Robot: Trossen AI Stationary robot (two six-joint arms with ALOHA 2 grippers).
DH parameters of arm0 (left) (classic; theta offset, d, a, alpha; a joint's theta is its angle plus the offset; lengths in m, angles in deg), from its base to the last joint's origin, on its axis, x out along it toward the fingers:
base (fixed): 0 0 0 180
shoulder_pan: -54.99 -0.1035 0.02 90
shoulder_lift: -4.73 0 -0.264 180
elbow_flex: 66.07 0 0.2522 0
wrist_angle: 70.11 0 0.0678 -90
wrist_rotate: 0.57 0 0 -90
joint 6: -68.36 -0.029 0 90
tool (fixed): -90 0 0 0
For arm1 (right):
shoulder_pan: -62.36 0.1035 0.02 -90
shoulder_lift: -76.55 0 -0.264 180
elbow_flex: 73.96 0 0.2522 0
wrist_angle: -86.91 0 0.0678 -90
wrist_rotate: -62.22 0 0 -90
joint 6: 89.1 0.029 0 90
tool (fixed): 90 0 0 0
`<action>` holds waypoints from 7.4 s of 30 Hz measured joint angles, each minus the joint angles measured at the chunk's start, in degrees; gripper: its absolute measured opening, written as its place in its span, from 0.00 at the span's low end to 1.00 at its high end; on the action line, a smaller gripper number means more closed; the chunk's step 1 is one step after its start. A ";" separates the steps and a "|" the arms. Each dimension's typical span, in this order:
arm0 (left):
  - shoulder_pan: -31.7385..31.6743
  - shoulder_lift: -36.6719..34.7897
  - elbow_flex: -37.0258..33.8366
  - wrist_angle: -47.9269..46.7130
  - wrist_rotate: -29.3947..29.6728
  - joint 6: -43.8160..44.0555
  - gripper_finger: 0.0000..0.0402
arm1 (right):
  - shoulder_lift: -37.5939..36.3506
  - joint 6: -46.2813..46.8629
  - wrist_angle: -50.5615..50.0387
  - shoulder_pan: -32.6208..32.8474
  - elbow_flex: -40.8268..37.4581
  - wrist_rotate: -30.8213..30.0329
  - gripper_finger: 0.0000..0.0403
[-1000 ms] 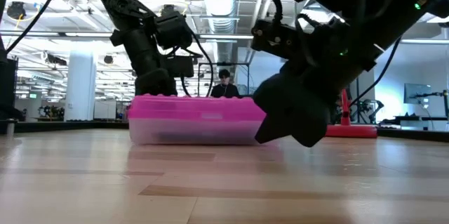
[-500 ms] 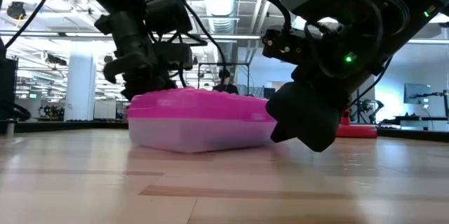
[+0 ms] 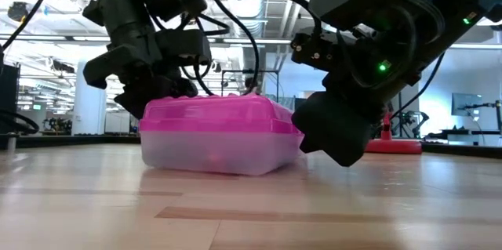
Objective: Pick & place school supplies into a supply box
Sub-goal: Close the pink supply box, then return to Home Position
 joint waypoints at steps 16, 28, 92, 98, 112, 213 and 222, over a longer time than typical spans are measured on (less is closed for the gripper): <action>6.68 -0.02 0.00 -1.10 7.47 5.39 0.42 | 0.00 -0.04 -2.64 0.56 0.00 -0.28 0.29; 13.40 -0.02 0.00 0.82 10.87 8.87 0.42 | 0.00 -1.35 -1.91 -0.23 0.00 -1.86 0.29; 13.40 -0.02 -0.04 5.53 14.71 5.69 0.42 | -0.02 3.64 -12.63 -3.71 -0.02 -4.57 0.29; 13.40 -0.02 0.06 4.57 14.77 5.77 0.42 | -0.43 4.03 -12.67 -3.55 0.01 -4.54 0.29; 13.40 -0.04 0.13 4.25 14.93 6.59 0.42 | -3.41 7.11 -15.61 -1.41 0.11 -4.98 0.29; 22.12 -21.16 0.61 -4.19 42.47 1.52 0.42 | -25.22 -7.34 -17.70 19.16 0.02 -24.01 0.29; 22.29 -25.75 0.56 -5.50 35.95 0.09 0.42 | -33.38 -4.26 -19.45 22.82 0.04 -17.79 0.29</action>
